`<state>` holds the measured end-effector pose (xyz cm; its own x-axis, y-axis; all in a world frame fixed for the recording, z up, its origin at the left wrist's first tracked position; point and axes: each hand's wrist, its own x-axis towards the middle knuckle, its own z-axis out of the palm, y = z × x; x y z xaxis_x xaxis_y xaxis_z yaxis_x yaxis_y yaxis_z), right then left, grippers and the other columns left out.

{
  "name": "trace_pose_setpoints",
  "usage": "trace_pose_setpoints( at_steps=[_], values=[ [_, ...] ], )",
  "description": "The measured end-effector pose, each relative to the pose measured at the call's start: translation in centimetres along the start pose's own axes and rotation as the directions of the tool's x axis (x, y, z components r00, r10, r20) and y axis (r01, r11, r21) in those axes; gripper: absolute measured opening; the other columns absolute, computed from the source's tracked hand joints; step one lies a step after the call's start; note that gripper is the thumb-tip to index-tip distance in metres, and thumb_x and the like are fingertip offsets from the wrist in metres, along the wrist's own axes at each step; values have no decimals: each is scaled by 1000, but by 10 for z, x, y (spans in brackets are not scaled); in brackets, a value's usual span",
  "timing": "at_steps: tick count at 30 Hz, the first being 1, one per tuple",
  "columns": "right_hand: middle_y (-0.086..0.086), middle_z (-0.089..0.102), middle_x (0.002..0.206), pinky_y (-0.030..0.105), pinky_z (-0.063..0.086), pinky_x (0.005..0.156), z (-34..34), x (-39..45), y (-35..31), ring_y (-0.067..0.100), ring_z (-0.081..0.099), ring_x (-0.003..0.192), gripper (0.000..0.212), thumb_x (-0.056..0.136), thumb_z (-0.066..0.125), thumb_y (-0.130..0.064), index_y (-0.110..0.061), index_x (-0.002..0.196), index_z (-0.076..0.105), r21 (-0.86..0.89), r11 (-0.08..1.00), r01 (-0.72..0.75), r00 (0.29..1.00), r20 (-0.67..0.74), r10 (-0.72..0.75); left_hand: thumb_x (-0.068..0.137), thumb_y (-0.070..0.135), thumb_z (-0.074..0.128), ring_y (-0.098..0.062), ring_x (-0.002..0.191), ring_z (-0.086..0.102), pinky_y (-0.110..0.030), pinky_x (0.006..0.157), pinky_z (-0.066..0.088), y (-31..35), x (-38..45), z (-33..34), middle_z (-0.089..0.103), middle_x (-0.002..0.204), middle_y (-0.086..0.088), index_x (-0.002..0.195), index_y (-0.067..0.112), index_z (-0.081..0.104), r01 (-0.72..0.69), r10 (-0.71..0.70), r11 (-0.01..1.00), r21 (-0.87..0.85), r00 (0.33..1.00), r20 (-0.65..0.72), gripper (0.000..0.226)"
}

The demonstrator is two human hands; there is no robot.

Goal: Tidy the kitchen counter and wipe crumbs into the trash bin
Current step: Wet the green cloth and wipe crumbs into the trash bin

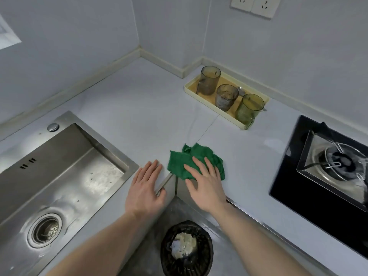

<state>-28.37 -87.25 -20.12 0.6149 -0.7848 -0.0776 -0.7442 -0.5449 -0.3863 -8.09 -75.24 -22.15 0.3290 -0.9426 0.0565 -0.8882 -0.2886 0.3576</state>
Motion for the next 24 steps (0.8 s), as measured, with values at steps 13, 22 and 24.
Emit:
trace_pose_setpoints(
  at_steps=[13,22,24],
  values=[
    [-4,25,166,51,20,123,-40,-155,93,28,13,155,64,92,59,-48,-34,153,43,-7,911,-413,905,-113,410,86,47,49,-11,157,4,-32,128,1,-6,2,3,17,169,8,161,26,25,-22,19,998,60,998,53,81],
    [-7,1,170,55,-3,125,-30,-95,65,28,-12,155,74,92,36,-67,-41,160,19,-36,888,-459,888,10,459,92,52,45,-10,157,7,-37,127,9,-16,5,19,13,169,15,161,33,19,-41,43,997,64,999,-17,76],
    [-8,-5,170,56,-7,124,-30,-83,60,28,-17,154,75,92,33,-67,-41,160,14,-23,898,-439,897,57,439,94,52,43,-11,157,7,-38,127,11,-16,3,22,13,169,15,161,33,19,-51,53,997,59,998,-33,74]
  ],
)
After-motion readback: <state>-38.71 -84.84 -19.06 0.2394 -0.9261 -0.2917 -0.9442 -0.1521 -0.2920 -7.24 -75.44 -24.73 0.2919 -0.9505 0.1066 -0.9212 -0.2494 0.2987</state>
